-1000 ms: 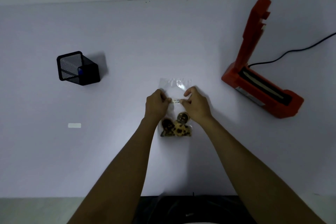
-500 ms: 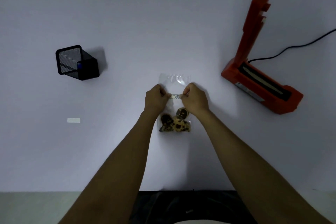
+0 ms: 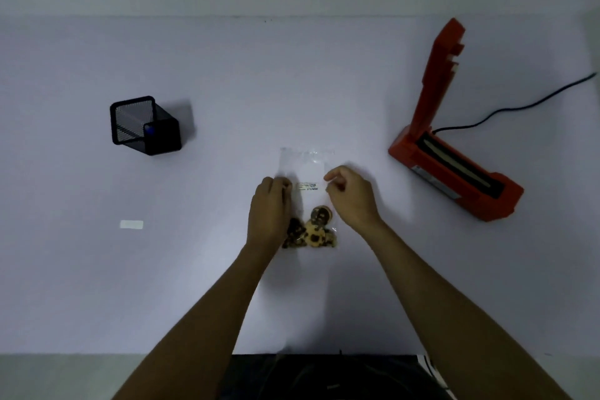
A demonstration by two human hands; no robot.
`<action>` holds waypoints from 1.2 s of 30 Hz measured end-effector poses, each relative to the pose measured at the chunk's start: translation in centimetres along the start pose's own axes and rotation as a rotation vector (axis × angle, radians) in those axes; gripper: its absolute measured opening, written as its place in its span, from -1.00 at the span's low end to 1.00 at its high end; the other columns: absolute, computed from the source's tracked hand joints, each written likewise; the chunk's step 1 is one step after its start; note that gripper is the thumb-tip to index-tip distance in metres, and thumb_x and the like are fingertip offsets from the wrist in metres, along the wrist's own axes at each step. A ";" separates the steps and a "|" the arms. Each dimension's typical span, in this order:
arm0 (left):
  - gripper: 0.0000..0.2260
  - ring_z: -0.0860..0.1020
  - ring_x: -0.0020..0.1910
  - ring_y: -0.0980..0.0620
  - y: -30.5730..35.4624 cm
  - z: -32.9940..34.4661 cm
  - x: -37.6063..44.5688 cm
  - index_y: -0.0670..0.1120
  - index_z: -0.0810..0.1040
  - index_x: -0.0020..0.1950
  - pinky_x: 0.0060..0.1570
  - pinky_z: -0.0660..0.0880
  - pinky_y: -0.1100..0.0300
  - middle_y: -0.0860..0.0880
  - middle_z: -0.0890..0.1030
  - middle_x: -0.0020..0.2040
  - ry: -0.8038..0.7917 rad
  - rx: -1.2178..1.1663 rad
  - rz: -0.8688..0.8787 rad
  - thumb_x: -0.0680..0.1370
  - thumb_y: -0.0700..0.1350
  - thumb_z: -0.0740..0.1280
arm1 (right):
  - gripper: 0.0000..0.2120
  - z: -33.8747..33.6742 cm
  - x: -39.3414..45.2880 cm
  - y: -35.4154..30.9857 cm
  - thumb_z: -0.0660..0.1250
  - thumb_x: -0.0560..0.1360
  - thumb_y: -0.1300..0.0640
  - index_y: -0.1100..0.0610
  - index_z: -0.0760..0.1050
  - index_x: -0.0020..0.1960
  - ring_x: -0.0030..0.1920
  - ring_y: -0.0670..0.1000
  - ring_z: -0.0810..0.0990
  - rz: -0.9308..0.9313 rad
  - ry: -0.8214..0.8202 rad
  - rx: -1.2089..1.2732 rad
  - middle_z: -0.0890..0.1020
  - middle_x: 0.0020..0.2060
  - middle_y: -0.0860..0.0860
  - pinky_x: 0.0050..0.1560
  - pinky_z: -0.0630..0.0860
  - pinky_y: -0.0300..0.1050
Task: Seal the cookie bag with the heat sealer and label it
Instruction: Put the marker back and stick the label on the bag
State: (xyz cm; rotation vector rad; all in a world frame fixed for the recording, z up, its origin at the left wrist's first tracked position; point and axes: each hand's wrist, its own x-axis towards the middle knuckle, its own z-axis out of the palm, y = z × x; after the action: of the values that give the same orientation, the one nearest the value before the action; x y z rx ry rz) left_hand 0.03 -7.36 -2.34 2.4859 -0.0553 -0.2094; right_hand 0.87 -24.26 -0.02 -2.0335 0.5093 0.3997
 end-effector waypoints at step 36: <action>-0.37 -0.05 0.57 0.05 -5.0 -2.7 14.5 -0.10 -0.03 0.58 0.52 -0.09 0.15 -0.04 -0.03 0.60 -0.152 0.175 0.124 0.57 0.18 -0.21 | -0.29 3.7 13.8 -3.7 -0.19 0.57 -0.28 0.12 -0.11 0.56 0.56 0.05 -0.04 -0.483 0.044 -0.806 0.01 0.57 0.05 0.53 -0.09 0.16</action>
State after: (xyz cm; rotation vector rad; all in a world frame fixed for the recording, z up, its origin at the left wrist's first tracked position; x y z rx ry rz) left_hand 14.76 -3.13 -5.23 2.6247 -0.3016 -0.3535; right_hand 14.29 -22.03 -5.62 -2.8412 -0.1771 0.2807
